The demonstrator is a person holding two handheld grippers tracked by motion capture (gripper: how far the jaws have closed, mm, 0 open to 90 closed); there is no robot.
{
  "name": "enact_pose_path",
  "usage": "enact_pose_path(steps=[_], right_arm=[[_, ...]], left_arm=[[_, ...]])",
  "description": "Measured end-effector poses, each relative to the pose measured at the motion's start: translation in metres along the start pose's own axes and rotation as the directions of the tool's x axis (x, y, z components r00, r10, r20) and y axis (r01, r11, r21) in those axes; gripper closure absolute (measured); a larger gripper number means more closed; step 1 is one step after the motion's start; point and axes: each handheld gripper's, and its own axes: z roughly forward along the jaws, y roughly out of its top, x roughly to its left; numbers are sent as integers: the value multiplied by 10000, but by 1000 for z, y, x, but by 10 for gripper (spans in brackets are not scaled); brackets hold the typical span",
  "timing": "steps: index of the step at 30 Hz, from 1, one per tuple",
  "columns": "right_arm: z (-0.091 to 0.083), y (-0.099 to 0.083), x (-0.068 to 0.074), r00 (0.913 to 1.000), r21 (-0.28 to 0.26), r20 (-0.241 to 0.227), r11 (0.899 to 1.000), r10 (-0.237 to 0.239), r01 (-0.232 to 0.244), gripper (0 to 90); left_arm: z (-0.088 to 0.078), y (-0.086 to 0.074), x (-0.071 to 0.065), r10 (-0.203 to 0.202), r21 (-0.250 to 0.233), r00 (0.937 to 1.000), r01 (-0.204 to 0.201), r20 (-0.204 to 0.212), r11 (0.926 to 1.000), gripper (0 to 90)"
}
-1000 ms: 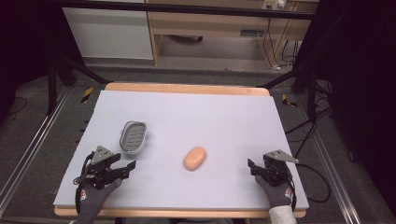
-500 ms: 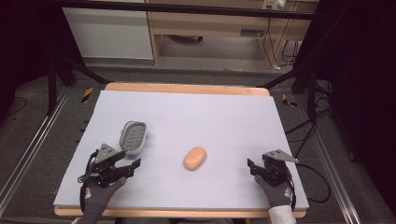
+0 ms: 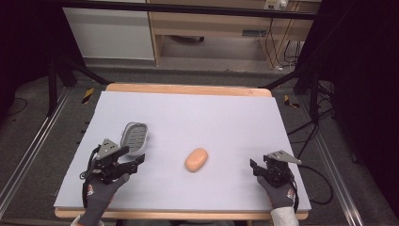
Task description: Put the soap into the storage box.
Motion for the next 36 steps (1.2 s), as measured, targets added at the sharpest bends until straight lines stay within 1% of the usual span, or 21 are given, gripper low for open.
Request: enact_pose_path(steps=[2,8,12,14,15,18,19,20,24,31,32,33,36], right_arm=[[0,0,0,10000,8,36,10000,2,-2,426],[-1,1,0,10000,-17,3,10000,14,-14,443],[0,2,1,10000,-76,-26,10000,-58,57,467],[0,2,2,10000,-73,-43,10000,-46,46,471],[0,2,2,10000,-62,-45,9999,-88,87,479],[0,2,2,10000,-57,-51,10000,-52,52,488],[0,2,1,10000,-57,-56,10000,-42,42,493],[0,2,1,10000,-59,-62,10000,-67,67,496],[0,2,1,9999,-56,-86,9999,-111,111,513],[0,2,1,9998,-43,-131,9999,-118,117,536],[-1,3,2,9998,2,-195,10000,-39,39,542],[0,3,2,9998,-15,-167,9999,-121,121,549],[0,3,2,9997,0,-204,9999,-117,117,564]], left_arm=[[2,5,-3,118,35,9999,-118,47,9999,303],[7,13,-10,200,-23,9997,-200,133,9998,303],[13,19,-19,365,10,9990,-366,256,9993,303],[14,19,-20,347,25,9990,-348,290,9994,303],[18,21,-23,414,92,9985,-417,353,9991,303],[23,22,-27,437,141,9982,-443,416,9989,303],[24,23,-28,522,202,9977,-531,439,9984,303],[24,23,-28,522,202,9977,-531,439,9984,303],[31,26,-35,623,313,9966,-641,531,9975,301],[39,31,-43,661,306,9957,-682,647,9972,300],[40,31,-44,718,337,9952,-742,671,9967,300],[42,32,-46,701,339,9951,-726,693,9968,300],[45,34,-49,734,389,9944,-765,758,9963,299]])
